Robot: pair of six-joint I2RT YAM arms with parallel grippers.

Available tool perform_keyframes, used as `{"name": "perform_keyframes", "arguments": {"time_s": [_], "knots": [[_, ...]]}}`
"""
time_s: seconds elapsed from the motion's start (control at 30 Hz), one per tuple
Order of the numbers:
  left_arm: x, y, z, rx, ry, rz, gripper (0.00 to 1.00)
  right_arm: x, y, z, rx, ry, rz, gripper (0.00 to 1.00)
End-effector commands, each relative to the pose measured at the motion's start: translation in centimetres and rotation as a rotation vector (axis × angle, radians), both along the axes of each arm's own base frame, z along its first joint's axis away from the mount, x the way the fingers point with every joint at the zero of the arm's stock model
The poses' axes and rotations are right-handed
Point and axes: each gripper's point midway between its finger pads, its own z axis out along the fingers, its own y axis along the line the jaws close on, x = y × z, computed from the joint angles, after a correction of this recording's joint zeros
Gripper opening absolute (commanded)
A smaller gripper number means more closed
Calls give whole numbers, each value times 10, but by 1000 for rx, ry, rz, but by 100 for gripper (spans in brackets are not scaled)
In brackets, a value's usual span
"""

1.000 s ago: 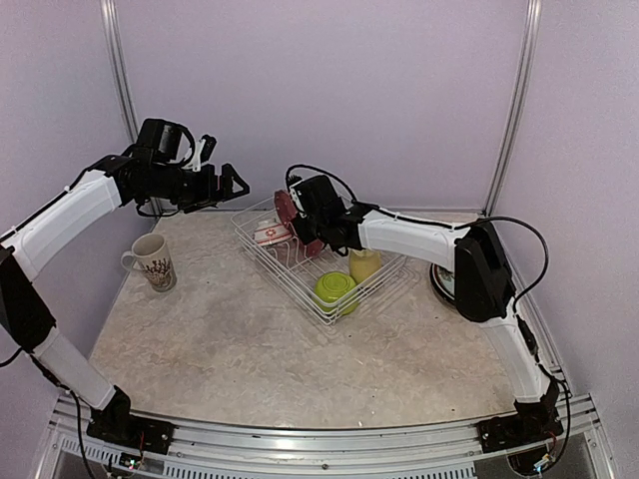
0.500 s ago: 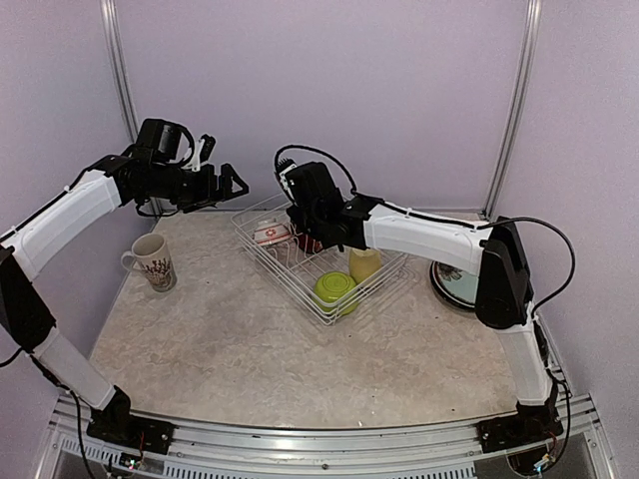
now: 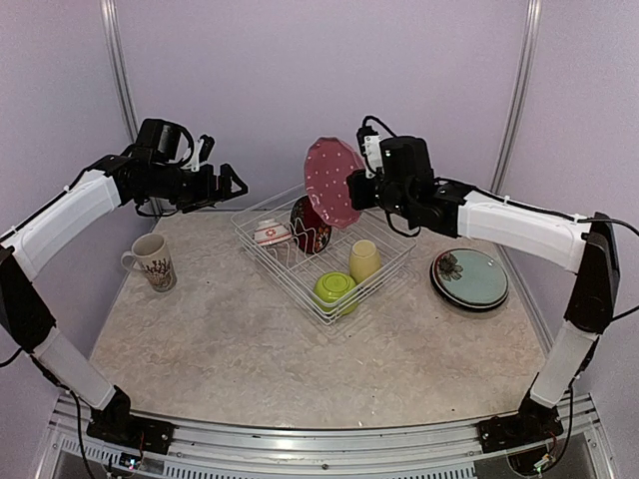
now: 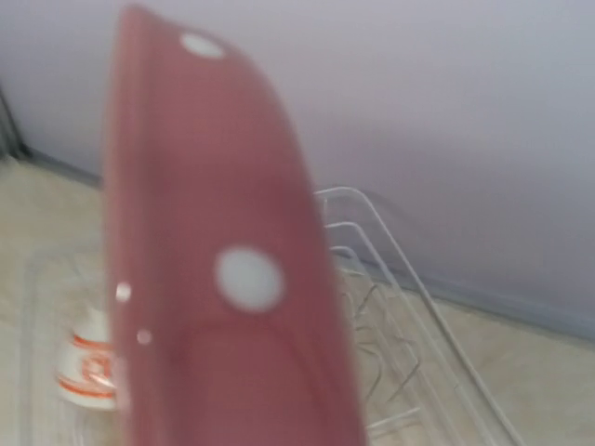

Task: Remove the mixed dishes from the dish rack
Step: Grab the plate from the dish rack, then place the plate with another plate.

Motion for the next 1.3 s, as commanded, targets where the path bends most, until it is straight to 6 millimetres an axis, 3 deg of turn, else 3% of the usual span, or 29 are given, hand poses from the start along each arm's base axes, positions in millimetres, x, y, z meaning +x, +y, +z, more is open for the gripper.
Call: {"name": "perform_keyframes", "arguments": {"time_s": [0.0,0.2,0.47,0.6,0.77,1.27], "knots": [[3,0,8,-3,-13,5,99,-1,-65,86,604,-24,132,0],[2,-2,8,-5,-8,-2,99,-14,-165,66,896,28,119,0],[1,-5,6,-11,2,-12,99,-41,-318,-1,1013,19,-215,0],[1,-7,4,-17,14,-17,99,-58,-366,-36,1037,61,-339,0],[1,-12,1,-33,33,-31,99,-64,-385,-70,1068,147,-376,0],[2,-13,-3,-31,48,-31,99,-42,-377,-144,1119,378,-370,0]]}}
